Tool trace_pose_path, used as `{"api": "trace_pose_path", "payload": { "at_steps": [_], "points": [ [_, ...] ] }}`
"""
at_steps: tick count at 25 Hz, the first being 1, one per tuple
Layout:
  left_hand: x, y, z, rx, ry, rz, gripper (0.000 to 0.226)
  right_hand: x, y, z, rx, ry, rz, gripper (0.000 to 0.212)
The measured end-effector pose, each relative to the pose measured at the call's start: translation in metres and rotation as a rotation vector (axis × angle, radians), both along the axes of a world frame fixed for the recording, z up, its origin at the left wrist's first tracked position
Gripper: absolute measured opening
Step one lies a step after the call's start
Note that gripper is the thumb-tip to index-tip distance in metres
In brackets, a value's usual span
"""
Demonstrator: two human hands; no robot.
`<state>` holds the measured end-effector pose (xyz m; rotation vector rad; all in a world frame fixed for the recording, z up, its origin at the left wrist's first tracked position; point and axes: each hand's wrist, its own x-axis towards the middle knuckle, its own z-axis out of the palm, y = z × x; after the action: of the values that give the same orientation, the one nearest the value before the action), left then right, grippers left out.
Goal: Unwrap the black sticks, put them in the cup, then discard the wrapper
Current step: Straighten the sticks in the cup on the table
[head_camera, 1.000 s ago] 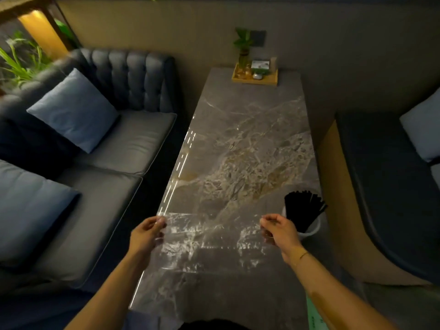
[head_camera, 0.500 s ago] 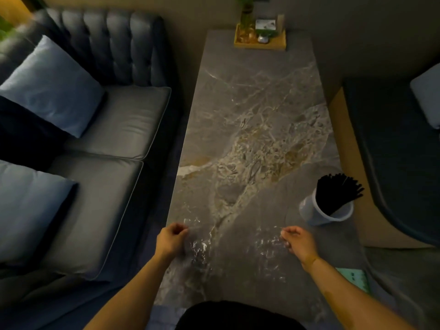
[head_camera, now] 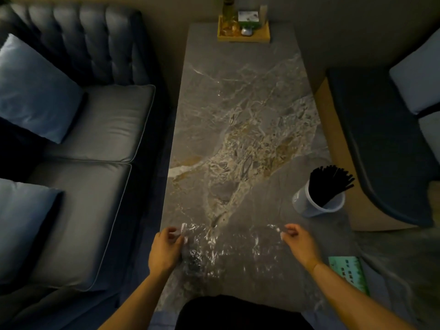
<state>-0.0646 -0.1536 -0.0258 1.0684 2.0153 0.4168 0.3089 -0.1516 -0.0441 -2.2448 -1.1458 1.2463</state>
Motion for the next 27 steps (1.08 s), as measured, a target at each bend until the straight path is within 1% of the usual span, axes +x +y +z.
{"api": "trace_pose_path", "payload": {
  "at_steps": [3,5,6,8,11,13,14,17,18,20,22,24,27],
  "points": [
    [0.013,-0.003,0.008,0.112,0.207,-0.21,0.032,0.024,-0.018,0.013,0.057,-0.185,0.192,0.031],
    [0.031,0.004,0.018,0.193,0.242,-0.378,0.032,0.045,-0.028,0.023,0.065,-0.294,0.309,0.032],
    [0.043,0.011,0.024,0.227,0.246,-0.467,0.033,0.057,-0.031,0.028,0.081,-0.34,0.333,0.031],
    [0.069,0.029,0.036,0.278,0.265,-0.626,0.035,0.08,-0.032,0.042,0.119,-0.409,0.33,0.031],
    [0.117,0.063,0.054,0.333,0.299,-0.839,0.04,0.113,-0.024,0.062,0.142,-0.419,0.246,0.035],
    [0.153,0.084,0.068,0.405,0.301,-0.952,0.045,0.129,-0.016,0.074,0.192,-0.398,0.179,0.043],
    [0.17,0.094,0.075,0.443,0.295,-0.99,0.048,0.134,-0.01,0.078,0.221,-0.375,0.153,0.051],
    [0.218,0.118,0.091,0.548,0.303,-1.066,0.06,0.141,0.017,0.087,0.245,-0.26,0.166,0.087],
    [0.233,0.124,0.095,0.572,0.304,-1.087,0.065,0.142,0.028,0.089,0.249,-0.211,0.186,0.096],
    [0.262,0.135,0.104,0.589,0.273,-1.102,0.075,0.146,0.053,0.09,0.269,-0.131,0.235,0.106],
    [0.287,0.143,0.11,0.524,0.208,-1.073,0.084,0.15,0.074,0.088,0.265,-0.126,0.292,0.113],
    [0.306,0.147,0.113,0.396,0.131,-1.027,0.09,0.15,0.091,0.086,0.244,-0.146,0.343,0.115],
    [0.328,0.143,0.11,0.25,-0.018,-0.913,0.094,0.145,0.107,0.085,0.244,-0.174,0.391,0.104]
  ]
}}
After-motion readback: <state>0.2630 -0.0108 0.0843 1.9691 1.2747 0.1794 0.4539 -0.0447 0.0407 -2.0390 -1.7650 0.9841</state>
